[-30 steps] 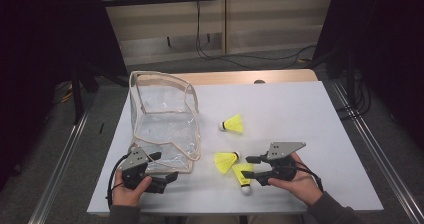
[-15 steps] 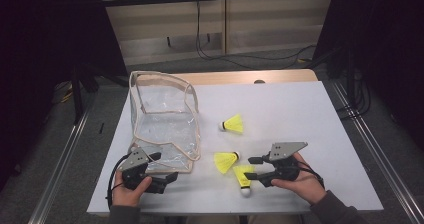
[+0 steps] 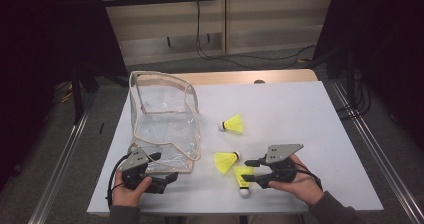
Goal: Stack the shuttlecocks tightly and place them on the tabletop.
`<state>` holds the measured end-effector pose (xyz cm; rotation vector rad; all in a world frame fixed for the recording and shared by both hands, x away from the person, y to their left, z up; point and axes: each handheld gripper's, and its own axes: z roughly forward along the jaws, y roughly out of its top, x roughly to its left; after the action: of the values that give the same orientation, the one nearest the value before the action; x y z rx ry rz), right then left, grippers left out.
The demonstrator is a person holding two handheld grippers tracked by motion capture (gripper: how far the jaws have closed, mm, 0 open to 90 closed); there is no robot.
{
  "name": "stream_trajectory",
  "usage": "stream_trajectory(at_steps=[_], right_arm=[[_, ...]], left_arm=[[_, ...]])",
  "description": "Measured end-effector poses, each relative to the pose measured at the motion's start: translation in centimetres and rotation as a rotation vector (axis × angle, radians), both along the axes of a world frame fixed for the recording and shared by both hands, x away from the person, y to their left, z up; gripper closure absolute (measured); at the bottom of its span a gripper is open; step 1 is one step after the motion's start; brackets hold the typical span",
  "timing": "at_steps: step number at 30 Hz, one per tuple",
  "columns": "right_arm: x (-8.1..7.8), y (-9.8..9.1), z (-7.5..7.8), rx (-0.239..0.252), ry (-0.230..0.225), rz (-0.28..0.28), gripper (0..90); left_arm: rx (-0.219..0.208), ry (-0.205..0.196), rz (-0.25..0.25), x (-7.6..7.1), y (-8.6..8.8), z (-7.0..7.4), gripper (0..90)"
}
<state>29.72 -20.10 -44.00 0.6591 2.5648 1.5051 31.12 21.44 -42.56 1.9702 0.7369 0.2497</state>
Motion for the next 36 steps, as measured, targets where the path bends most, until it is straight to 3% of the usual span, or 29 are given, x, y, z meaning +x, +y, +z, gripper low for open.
stream_trajectory(at_steps=[6,10,14,24,31,36], right_arm=[[-0.4,-1.2,0.3,0.007,0.026,0.026,70.6],[-0.5,-2.1,0.7,0.047,0.051,0.033,82.8],[-0.3,-2.9,1.1,0.085,0.06,0.019,88.3],[0.6,-4.4,1.7,0.115,0.012,-0.088,89.3],[1.4,-5.0,1.9,0.096,-0.043,-0.184,89.3],[2.3,-5.3,1.8,0.088,-0.057,-0.225,89.2]], left_arm=[[0.0,-0.002,0.001,0.0,0.0,0.0,5.9],[0.002,-0.002,0.001,0.0,-0.1,0.0,5.8],[0.001,-0.002,0.003,0.0,-0.1,0.0,5.8],[0.0,-0.002,0.004,0.0,-0.1,0.0,5.8],[0.001,-0.003,0.004,0.0,-0.1,0.0,5.8],[0.001,-0.003,0.003,0.0,-0.1,0.0,5.8]])
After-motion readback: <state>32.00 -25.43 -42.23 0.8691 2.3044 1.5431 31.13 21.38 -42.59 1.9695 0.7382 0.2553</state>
